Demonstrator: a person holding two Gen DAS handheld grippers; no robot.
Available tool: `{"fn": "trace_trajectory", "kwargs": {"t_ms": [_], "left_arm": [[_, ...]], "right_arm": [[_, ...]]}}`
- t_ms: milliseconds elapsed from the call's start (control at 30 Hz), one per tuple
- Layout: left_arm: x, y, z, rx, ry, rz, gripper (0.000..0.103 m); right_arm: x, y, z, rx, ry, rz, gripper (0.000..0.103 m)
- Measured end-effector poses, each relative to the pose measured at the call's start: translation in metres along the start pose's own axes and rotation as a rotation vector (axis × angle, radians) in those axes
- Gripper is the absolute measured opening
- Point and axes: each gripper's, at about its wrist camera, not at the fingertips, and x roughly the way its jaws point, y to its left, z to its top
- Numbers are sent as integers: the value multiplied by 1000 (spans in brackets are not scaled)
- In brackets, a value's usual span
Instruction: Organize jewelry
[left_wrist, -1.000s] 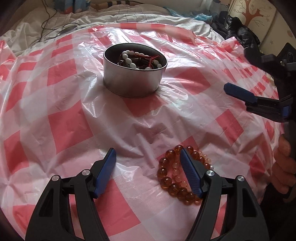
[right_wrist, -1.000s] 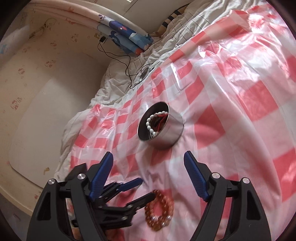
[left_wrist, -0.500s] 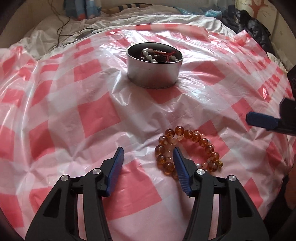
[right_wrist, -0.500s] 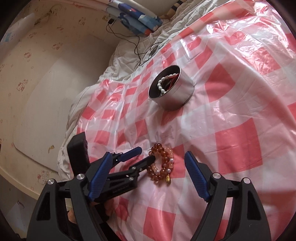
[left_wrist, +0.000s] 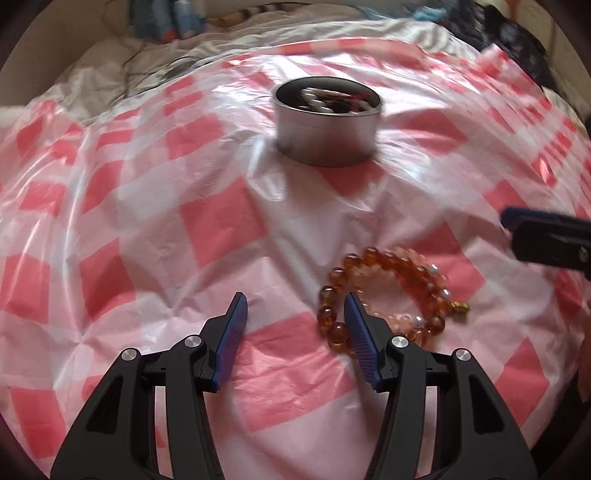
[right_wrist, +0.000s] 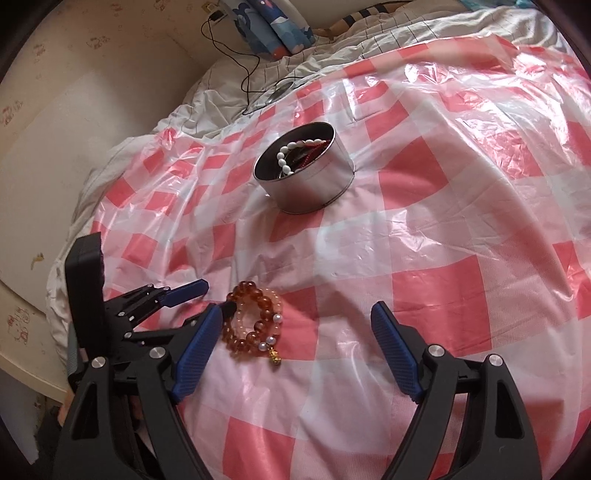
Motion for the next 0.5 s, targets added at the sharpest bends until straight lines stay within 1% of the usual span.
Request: {"fn": "trace_trajectory", "kwargs": {"t_ms": [67,133,167,200,233,267,300,333,367,400,433,467,500], "left_arm": [[-2,-4,0,38,4,31,52],[-5,4,0,6,16,29,52],[-6,10,0,-16,20,32,52],[-7,17,-1,-31,22,50,52],[-7,20,-2,-35,25,71,52],[-7,24,-3,-37,26,89,51],[-7,25,-4,-39,22,90,50],[-8,23,-6,-29,14,63,49],[-9,18,-7,-4,2,22,49],[-8,10,-8,28,4,-3,49],[-6,4,-9,50,12,3,46],[-5,0,-10,65,14,12,39],[-4,0,-9,57,26,-4,33]], "right_arm": [[3,5,0,-36,4,-32,79],[5,10,-1,-75,7,-75,80],[7,13,-2,-102,7,-109,80],[8,16,-3,-128,5,-143,80],[10,21,-4,-170,2,-198,80],[13,25,-5,-203,1,-234,80],[16,28,-6,-238,1,-264,80],[19,34,-8,-278,1,-292,80],[22,38,-10,-309,1,-310,80],[24,42,-12,-343,1,-330,80],[27,47,-15,-381,0,-350,80],[28,51,-17,-408,-4,-357,80],[29,55,-19,-437,-10,-352,80]]}}
